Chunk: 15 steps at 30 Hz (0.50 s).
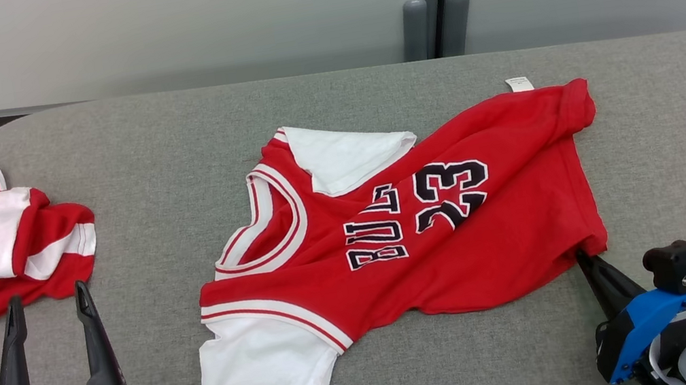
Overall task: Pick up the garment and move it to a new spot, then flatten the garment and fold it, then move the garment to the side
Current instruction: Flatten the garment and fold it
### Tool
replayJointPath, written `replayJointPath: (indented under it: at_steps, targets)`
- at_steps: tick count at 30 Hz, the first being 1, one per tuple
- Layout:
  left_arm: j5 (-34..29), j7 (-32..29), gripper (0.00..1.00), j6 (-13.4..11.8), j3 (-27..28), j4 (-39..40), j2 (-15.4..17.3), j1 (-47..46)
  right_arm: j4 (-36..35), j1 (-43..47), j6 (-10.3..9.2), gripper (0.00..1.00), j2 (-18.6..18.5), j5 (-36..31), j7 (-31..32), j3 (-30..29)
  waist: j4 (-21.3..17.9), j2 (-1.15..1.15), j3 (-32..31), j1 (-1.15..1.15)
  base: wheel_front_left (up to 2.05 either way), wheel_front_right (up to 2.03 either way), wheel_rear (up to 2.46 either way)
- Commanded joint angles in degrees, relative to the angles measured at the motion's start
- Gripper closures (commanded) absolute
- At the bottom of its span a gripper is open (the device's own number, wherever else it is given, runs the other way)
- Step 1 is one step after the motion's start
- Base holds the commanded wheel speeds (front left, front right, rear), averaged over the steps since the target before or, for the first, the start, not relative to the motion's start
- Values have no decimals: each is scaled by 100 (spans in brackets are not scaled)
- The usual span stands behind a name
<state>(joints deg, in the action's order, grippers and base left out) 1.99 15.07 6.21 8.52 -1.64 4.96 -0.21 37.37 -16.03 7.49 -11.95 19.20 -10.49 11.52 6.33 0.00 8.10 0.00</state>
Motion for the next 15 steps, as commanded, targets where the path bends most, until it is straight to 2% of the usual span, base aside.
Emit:
replayJointPath:
  at_steps: [1,4,8,11,15]
  targets:
    - [-17,14,0,-23,14,-4,-4,-39,21,-36,1,100,-37,12,-33,10,-27,0,-22,0,0,0,0]
    - [-10,14,0,-26,8,-33,-19,9,76,25,1,100,-91,51,-126,35,-95,0,-113,0,0,0,0]
    - [-9,14,0,-46,30,-57,-24,121,-264,362,1,100,-217,92,-114,68,-209,0,-265,0,0,0,0]
    - [3,14,0,-52,67,-37,-24,196,-867,765,1,100,-392,145,132,-16,-306,0,-328,0,0,0,0]
    - [24,14,0,-53,79,-5,-31,248,-1935,1510,1,100,-584,351,937,-198,-442,0,-334,0,0,0,0]
